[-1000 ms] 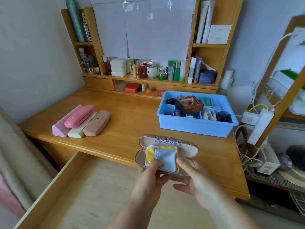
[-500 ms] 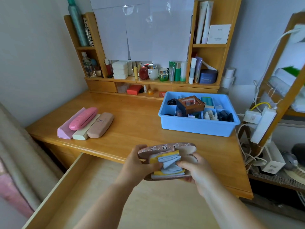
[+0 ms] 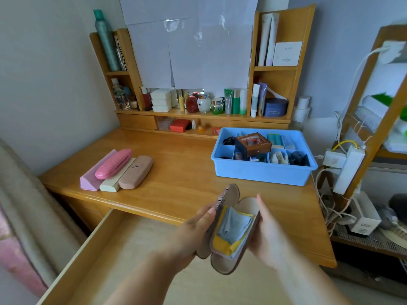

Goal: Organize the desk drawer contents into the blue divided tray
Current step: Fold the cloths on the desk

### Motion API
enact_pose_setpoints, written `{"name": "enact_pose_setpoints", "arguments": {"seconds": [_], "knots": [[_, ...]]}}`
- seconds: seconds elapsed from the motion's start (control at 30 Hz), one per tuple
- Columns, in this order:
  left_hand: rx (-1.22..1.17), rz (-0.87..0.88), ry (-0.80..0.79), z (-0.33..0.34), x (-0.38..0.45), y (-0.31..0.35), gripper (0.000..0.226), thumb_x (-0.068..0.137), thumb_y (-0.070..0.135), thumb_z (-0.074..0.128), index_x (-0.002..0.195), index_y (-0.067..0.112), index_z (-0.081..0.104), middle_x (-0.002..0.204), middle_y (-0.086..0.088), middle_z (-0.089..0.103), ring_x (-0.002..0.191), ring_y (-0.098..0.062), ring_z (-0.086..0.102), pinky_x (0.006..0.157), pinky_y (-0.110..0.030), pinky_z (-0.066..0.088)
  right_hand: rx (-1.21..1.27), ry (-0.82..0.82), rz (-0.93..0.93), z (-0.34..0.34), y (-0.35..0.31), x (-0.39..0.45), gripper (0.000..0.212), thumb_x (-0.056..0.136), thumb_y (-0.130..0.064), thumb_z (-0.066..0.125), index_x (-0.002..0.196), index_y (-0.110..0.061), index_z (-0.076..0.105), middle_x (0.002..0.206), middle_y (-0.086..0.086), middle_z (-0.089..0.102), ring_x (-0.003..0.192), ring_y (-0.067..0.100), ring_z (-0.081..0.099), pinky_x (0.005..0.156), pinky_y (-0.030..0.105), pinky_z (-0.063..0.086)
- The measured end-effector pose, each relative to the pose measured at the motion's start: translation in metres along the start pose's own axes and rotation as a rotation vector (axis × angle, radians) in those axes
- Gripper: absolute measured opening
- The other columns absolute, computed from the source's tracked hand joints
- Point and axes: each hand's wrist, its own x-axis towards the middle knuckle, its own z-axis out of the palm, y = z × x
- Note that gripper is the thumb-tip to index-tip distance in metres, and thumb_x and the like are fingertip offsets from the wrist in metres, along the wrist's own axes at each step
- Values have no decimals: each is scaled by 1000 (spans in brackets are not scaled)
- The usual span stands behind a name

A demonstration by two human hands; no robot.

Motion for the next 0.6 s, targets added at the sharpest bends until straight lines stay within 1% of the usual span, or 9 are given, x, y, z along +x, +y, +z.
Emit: {"name": "enact_pose_setpoints", "arguments": {"seconds": [0.1, 0.13, 0.2, 0.23, 0.33, 0.4, 0.47, 0.53, 0.6], "knots": [[-141, -18, 50, 17, 2, -7, 34, 101, 33, 33, 133, 37, 47, 125, 11, 63, 116, -10, 59, 99, -38, 46, 198, -52, -21, 7, 23, 0, 76, 81, -73, 34, 103, -12, 74, 114, 17, 68, 102, 31, 67, 75, 42, 57], [-116, -9, 83, 21, 2, -9, 34, 101, 36, 34, 132, 41, 46, 123, 10, 64, 110, -11, 61, 90, -34, 50, 239, -37, -16, 9, 27, 1, 75, 81, -73, 34, 101, -13, 75, 113, 17, 68, 99, 32, 68, 75, 43, 57], [47, -13, 188, 29, 1, -15, 33, 100, 42, 35, 131, 47, 43, 123, -1, 64, 102, -23, 63, 74, -34, 51, 248, 24, 9, 14, 35, 4, 73, 80, -74, 36, 99, -15, 76, 110, 18, 69, 96, 34, 68, 77, 46, 55], [134, -14, 228, 32, 1, -20, 32, 99, 43, 35, 130, 50, 40, 128, -4, 60, 108, -26, 59, 79, -33, 51, 223, 63, 11, 17, 38, 6, 71, 79, -74, 39, 101, -17, 75, 108, 17, 70, 96, 35, 68, 78, 47, 55], [280, 41, 243, 39, 1, -34, 41, 100, 37, 36, 135, 55, 25, 141, 2, 42, 120, -8, 43, 99, -21, 34, 129, 134, -65, 25, 48, 11, 67, 78, -71, 46, 114, -19, 66, 103, 13, 72, 94, 28, 70, 79, 39, 54], [348, 36, 248, 39, 3, -37, 50, 100, 36, 37, 142, 51, 16, 140, 4, 36, 115, -3, 38, 100, -19, 27, 103, 103, -56, 29, 50, 13, 66, 81, -72, 42, 113, -18, 65, 95, 13, 73, 84, 26, 72, 67, 32, 54], [424, 24, 242, 32, 3, -35, 58, 97, 38, 43, 142, 53, 11, 134, 10, 35, 111, 1, 36, 97, -17, 27, 101, 74, -13, 33, 48, 16, 66, 82, -72, 42, 109, -17, 66, 92, 14, 73, 80, 26, 72, 59, 29, 54], [458, 79, 238, 19, 0, -30, 65, 94, 33, 52, 144, 50, 14, 134, 13, 37, 114, 3, 39, 95, -12, 29, 64, 51, -4, 39, 45, 23, 62, 84, -67, 46, 114, -15, 64, 100, 14, 73, 88, 26, 72, 66, 32, 56], [447, 169, 273, -3, -4, -22, 67, 89, 23, 63, 143, 38, 28, 130, 14, 48, 112, 0, 51, 88, -8, 35, -46, -31, -35, 47, 33, 31, 59, 81, -60, 55, 122, -18, 60, 110, 10, 71, 100, 23, 68, 82, 37, 54]]}}
